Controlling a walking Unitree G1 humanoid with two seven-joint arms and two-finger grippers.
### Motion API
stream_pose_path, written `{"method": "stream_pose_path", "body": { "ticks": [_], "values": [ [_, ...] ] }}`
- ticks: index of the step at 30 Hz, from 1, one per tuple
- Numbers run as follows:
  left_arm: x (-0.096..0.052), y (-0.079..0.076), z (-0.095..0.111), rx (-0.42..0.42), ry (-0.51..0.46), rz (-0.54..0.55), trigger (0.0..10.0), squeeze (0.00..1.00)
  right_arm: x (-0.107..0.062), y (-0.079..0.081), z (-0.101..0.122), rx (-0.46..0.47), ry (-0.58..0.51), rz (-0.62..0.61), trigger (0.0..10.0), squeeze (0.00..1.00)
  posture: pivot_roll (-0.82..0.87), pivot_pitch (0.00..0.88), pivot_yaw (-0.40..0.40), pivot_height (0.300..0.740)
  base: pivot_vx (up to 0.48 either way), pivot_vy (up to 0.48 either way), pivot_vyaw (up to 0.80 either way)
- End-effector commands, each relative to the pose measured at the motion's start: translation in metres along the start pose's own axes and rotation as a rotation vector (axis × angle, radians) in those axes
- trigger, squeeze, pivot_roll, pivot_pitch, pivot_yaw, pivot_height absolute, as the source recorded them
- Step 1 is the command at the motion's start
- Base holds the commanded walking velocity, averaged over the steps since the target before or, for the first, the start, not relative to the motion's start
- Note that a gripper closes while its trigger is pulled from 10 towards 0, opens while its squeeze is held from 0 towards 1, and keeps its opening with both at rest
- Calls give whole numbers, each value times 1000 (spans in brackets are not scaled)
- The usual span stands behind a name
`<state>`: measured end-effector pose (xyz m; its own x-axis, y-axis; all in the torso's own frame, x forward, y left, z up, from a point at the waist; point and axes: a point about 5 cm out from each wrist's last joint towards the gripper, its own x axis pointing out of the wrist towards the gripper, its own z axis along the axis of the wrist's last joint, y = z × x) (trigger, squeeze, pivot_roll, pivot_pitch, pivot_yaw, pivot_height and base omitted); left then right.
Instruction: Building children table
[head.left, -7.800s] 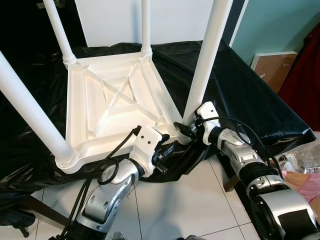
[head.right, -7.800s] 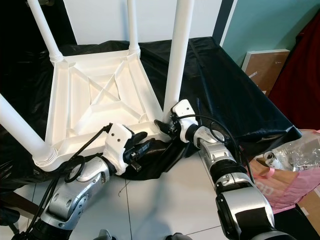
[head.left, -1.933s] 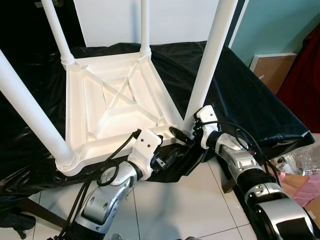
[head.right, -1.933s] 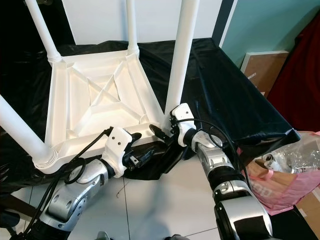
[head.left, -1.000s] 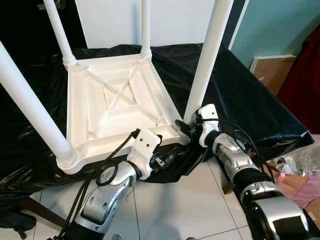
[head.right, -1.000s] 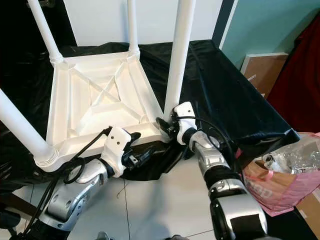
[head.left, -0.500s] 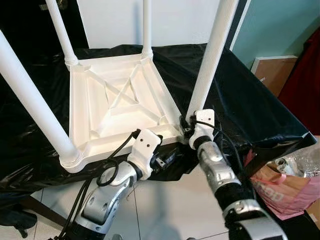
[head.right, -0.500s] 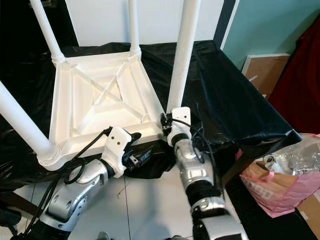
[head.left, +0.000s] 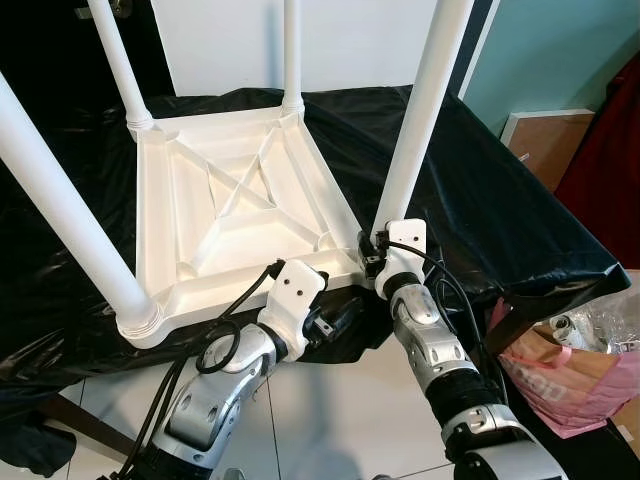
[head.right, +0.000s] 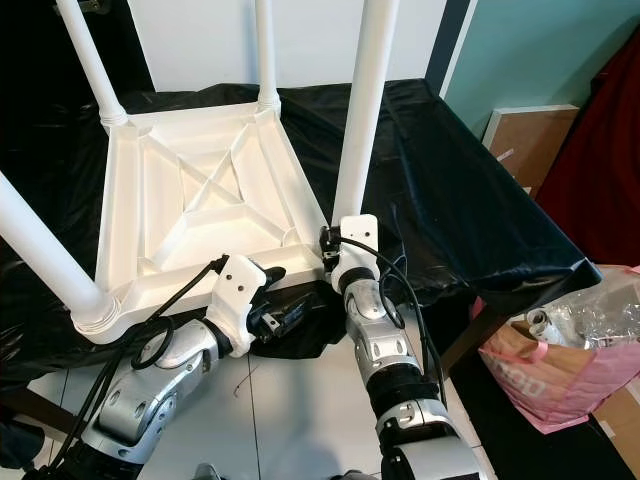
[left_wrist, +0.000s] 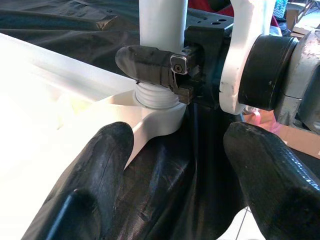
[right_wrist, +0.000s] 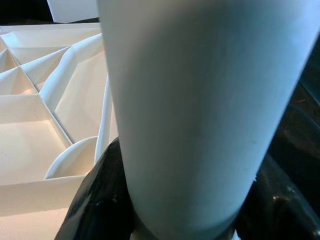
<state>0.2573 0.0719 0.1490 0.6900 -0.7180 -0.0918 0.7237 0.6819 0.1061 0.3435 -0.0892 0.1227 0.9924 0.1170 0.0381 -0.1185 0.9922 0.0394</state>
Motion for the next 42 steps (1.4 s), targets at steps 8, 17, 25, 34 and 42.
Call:
{"method": "stream_pose_path", "body": {
  "ticks": [8, 17, 25, 34, 42],
  "values": [
    [2, -1, -1, 13, 0, -32, 10000, 0, -9, -4, -9, 40, 33, 69, 10000, 1000, 19, 41, -62, 740, 0, 0, 0],
    [4, 0, 0, 19, -4, -39, 10000, 0, -14, -32, 1, -16, -34, 255, 10000, 1000, 13, 34, -57, 740, 0, 0, 0],
    [4, 0, 0, 23, -1, -54, 10000, 0, -9, -44, 8, -96, -28, 452, 10000, 0, 6, 32, -46, 740, 0, 0, 0],
    [4, -1, 0, 24, -1, -58, 10000, 0, 7, -32, 13, -173, 13, 628, 10000, 0, 22, 38, -53, 740, 0, 0, 0],
    [0, 2, 1, 35, 7, -36, 10000, 0, 12, -30, 5, -231, 82, 655, 0, 0, 74, 52, -68, 740, 0, 0, 0]
  ]
}}
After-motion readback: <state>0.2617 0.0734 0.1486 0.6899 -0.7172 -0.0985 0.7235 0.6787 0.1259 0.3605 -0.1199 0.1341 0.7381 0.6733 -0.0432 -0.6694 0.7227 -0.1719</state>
